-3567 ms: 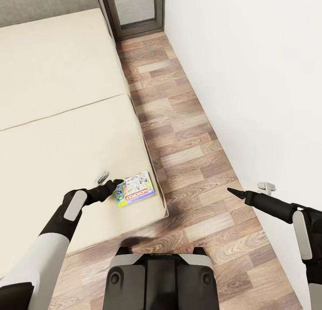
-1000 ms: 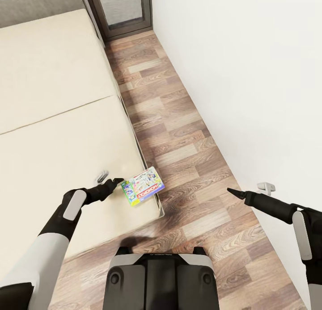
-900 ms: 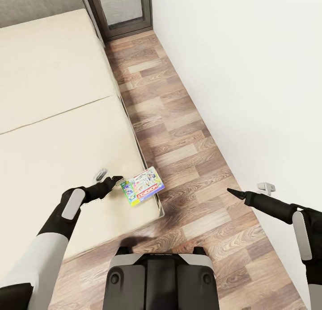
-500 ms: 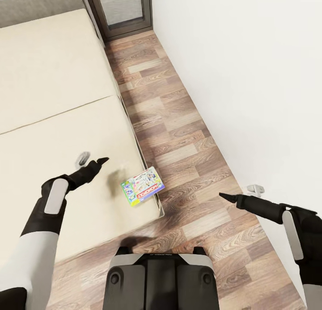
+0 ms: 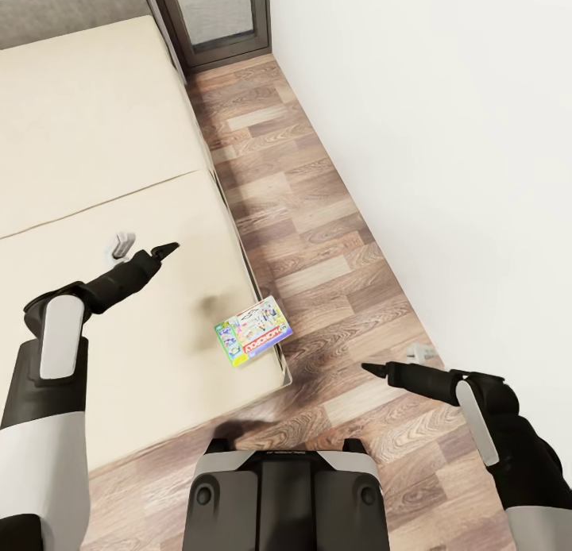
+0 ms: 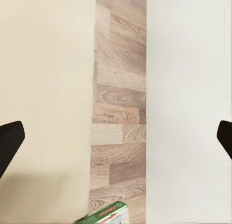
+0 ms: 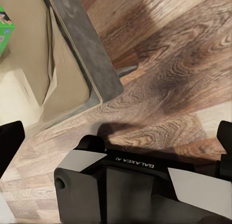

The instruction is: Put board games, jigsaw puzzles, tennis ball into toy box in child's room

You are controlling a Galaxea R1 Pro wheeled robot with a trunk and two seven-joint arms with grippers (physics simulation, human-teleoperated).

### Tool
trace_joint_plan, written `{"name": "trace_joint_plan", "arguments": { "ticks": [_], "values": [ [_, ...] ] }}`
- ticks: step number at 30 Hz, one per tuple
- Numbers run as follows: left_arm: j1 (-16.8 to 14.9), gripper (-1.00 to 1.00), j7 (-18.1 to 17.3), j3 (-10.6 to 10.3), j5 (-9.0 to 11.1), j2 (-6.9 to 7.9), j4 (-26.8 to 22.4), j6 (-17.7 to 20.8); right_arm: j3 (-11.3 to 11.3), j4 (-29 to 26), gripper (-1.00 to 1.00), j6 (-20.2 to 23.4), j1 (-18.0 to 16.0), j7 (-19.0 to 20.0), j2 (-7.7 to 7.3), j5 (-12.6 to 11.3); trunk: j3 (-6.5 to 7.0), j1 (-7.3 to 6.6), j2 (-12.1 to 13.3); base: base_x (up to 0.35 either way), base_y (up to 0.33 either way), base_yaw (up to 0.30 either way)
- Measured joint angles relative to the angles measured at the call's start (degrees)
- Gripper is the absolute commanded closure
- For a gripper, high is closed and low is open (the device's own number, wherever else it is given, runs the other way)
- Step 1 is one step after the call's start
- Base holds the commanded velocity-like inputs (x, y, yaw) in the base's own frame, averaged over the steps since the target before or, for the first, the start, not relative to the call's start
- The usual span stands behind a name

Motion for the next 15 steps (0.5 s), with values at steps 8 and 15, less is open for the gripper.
{"name": "trace_joint_plan", "arguments": {
  "ticks": [8, 15],
  "values": [
    [2.26, -1.00, -0.27, 0.36, 0.29, -1.68, -2.28, 0.34, -0.78, -0.37, -1.00, 0.14, 0.09, 0.75, 0.00, 0.11, 0.00, 0.00, 0.00, 0.000, 0.000, 0.000],
    [2.42, -1.00, -0.27, 0.36, 0.29, -1.68, -2.42, 0.34, -0.78, -0.37, -1.00, 0.14, 0.09, 0.75, 0.00, 0.11, 0.00, 0.00, 0.00, 0.000, 0.000, 0.000]
  ]
}}
